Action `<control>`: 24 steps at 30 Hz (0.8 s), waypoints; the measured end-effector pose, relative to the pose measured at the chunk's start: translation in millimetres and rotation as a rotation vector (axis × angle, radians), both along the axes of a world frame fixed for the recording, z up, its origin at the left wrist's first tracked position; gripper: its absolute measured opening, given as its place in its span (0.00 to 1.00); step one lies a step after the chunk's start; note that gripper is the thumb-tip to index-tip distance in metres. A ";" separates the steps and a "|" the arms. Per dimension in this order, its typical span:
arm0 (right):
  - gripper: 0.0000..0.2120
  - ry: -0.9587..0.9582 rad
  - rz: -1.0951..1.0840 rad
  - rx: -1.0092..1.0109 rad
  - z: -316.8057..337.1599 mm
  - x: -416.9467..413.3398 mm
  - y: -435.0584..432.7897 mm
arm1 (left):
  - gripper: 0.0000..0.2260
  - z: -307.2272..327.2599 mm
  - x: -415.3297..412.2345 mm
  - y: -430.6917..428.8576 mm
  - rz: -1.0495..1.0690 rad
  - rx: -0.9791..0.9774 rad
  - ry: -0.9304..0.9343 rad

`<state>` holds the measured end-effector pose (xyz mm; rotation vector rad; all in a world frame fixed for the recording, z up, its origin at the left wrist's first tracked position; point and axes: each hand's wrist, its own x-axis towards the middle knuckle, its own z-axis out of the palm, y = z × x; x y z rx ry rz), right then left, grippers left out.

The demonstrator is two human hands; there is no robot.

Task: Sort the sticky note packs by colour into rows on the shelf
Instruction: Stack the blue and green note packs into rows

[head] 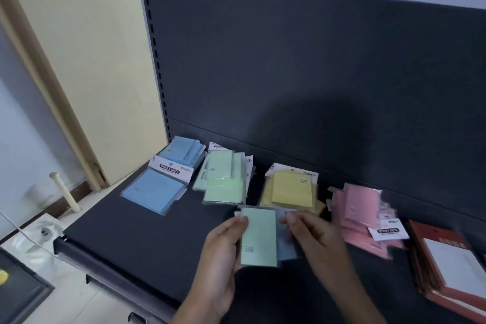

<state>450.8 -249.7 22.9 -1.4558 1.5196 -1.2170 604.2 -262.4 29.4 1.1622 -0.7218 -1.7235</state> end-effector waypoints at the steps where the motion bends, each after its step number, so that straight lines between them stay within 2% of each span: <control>1: 0.11 -0.031 0.022 0.024 -3.7 5.1 1.1 | 0.10 -0.2 -1.5 2.0 0.010 -0.022 0.002; 5: 0.03 -0.119 -0.034 0.061 -12.3 12.2 4.8 | 0.08 -2.5 -0.7 8.3 0.065 -0.128 0.006; 11: 0.05 -0.148 -0.086 0.075 -9.3 31.6 2.0 | 0.10 -4.3 15.5 1.1 0.085 -0.188 0.036; 15: 0.08 -0.292 -0.124 0.068 -1.2 58.1 -12.4 | 0.08 -0.7 37.8 -18.0 0.045 -0.181 -0.002; 22: 0.09 -0.373 -0.253 -0.133 24.9 114.8 -65.2 | 0.04 -1.6 110.3 -64.7 0.054 -0.170 -0.157; 24: 0.10 -0.339 -0.301 -0.159 29.8 122.3 -84.5 | 0.05 -4.3 130.9 -76.0 0.071 -0.156 -0.183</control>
